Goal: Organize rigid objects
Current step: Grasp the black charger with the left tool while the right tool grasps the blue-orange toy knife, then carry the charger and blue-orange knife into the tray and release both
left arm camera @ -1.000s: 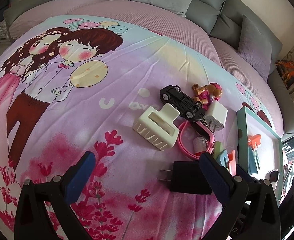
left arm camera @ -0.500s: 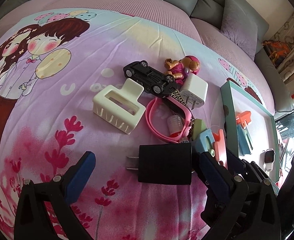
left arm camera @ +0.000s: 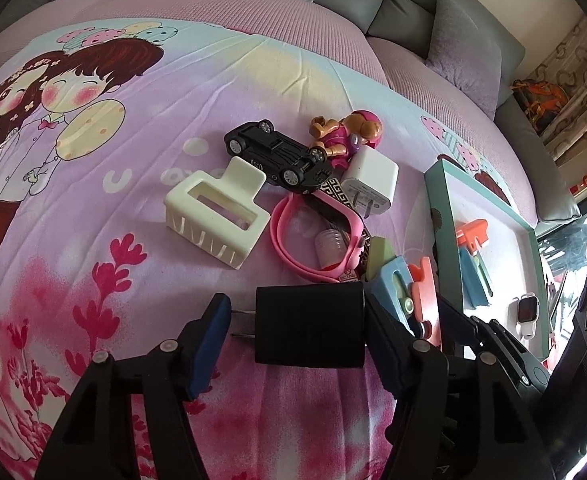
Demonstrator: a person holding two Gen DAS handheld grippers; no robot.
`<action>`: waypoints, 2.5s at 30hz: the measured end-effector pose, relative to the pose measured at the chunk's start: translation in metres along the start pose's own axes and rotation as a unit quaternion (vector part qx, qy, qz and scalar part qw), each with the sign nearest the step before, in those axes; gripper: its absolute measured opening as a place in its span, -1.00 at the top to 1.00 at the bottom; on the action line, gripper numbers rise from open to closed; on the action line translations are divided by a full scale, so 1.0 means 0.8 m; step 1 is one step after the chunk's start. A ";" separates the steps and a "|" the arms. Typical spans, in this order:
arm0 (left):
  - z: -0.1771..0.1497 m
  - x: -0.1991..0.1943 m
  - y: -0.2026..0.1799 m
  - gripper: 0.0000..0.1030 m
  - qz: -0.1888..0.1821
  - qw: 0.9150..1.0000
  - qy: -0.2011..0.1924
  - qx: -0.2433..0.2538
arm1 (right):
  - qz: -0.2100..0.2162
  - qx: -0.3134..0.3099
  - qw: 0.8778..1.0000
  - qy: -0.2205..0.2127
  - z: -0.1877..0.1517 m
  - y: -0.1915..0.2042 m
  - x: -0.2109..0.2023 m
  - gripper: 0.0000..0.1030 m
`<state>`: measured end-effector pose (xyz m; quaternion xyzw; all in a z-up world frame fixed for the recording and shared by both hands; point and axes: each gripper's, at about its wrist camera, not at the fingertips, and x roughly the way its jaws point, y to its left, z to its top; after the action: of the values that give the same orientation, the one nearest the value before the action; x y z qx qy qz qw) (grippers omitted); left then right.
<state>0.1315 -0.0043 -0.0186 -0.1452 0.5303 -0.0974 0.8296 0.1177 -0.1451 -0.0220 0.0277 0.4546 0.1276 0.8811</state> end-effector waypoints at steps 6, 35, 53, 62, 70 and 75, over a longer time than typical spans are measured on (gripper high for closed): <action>0.004 -0.014 0.007 -0.30 0.002 1.000 -0.019 -0.006 | 0.006 0.007 1.000 -0.014 0.002 -0.004 -0.009 -0.19; 0.015 -0.044 -0.090 -0.30 0.006 0.993 -0.065 0.100 | -0.104 0.180 0.968 -0.137 -0.004 -0.168 -0.099 -0.18; -0.030 0.016 -0.229 -0.03 -0.029 0.963 -0.033 0.267 | -0.153 0.254 0.945 -0.140 -0.029 -0.225 -0.129 -0.19; -0.037 0.027 -0.228 -0.03 -0.021 0.963 -0.027 0.267 | -0.143 0.244 0.952 -0.116 -0.027 -0.222 -0.114 -0.19; -0.036 0.018 -0.220 -0.03 -0.026 0.965 -0.033 0.257 | -0.145 0.245 0.953 -0.103 -0.028 -0.221 -0.106 -0.20; -0.032 0.007 -0.215 -0.03 -0.030 0.967 -0.044 0.250 | -0.153 0.237 0.954 -0.100 -0.026 -0.219 -0.104 -0.21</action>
<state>0.1094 -0.1708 0.0257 0.0468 0.4475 -0.2447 0.8589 0.0896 -0.3369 0.0029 0.1789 0.3798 -0.1236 0.8991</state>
